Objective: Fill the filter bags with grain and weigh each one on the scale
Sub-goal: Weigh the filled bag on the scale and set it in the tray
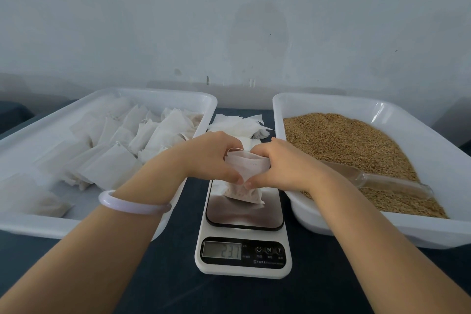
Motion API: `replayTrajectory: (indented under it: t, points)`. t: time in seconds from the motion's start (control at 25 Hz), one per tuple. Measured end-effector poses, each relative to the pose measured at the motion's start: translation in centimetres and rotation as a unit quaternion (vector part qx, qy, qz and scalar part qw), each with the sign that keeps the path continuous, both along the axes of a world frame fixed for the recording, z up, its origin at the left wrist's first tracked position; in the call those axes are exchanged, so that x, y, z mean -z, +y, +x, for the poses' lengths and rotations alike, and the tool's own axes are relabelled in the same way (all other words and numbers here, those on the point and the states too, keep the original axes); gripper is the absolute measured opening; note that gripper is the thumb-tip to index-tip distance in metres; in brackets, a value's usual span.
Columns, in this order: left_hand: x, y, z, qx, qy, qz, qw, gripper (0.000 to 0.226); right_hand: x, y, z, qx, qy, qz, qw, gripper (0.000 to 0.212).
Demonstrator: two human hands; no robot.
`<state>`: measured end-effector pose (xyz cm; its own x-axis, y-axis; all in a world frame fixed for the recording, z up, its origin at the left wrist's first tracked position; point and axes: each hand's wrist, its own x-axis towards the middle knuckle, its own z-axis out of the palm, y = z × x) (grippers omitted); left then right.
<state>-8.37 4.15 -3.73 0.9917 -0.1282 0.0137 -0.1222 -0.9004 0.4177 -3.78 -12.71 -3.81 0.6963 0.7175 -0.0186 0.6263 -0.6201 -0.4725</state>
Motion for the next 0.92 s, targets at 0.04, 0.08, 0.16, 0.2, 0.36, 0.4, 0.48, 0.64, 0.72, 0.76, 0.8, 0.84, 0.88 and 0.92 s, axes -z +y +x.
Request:
replayTrajectory:
  t: [0.04,0.08,0.16,0.2,0.36,0.4,0.48,0.64,0.72,0.76,0.8,0.84,0.88,0.92]
  points:
    - [0.02,0.01,0.02,0.0,0.001,0.003,1.0,0.029,0.02,0.02,0.03,-0.001,-0.003,-0.002,1.0,0.035]
    - [0.04,0.01,0.06,-0.002,0.002,0.004,1.0,0.029,0.03,0.02,0.06,-0.003,-0.007,-0.003,1.0,0.035]
    - [0.06,0.02,0.1,-0.004,0.002,0.001,1.0,0.028,0.05,0.02,0.09,-0.004,-0.01,-0.004,1.0,0.034]
    - [0.06,0.05,0.12,-0.003,0.0,-0.002,1.0,0.027,0.05,0.0,0.09,-0.003,-0.008,-0.001,1.0,0.033]
    - [-0.02,0.18,0.12,-0.004,-0.012,-0.011,1.0,0.03,0.28,-0.11,0.16,0.009,-0.003,0.025,1.0,0.033]
    - [-0.07,0.24,0.1,-0.01,-0.018,-0.024,0.999,0.03,0.32,-0.12,0.23,0.011,-0.002,0.037,0.999,0.03]
    - [-0.23,0.31,0.03,-0.026,-0.031,-0.058,0.998,0.027,0.35,-0.16,0.51,0.024,-0.005,0.087,0.996,0.021]
    - [-0.66,0.18,-0.44,-0.036,-0.051,-0.124,0.99,0.019,0.04,-0.67,0.71,0.057,-0.002,0.213,0.975,0.015]
    - [-0.81,0.27,-0.66,-0.036,-0.037,-0.126,0.991,0.021,-0.02,-0.77,0.57,0.066,0.001,0.258,0.964,0.012]
    - [-0.8,0.41,-0.73,-0.041,-0.03,-0.125,0.991,0.022,0.02,-0.69,0.54,0.068,-0.005,0.271,0.96,0.01]
    - [-0.73,0.51,-0.71,-0.05,-0.027,-0.132,0.99,0.022,0.03,-0.63,0.52,0.067,-0.009,0.282,0.957,0.008]
    - [-0.67,0.69,-0.73,-0.06,-0.032,-0.144,0.987,0.02,0.05,-0.46,0.51,0.061,-0.008,0.293,0.954,0.006]
    - [-0.64,0.79,-0.66,-0.068,-0.039,-0.155,0.985,0.018,-0.04,-0.3,0.48,0.055,-0.005,0.302,0.952,0.006]
    - [-0.66,0.81,-0.61,-0.074,-0.047,-0.159,0.983,0.016,-0.17,-0.08,0.45,0.052,0.0,0.31,0.949,0.007]
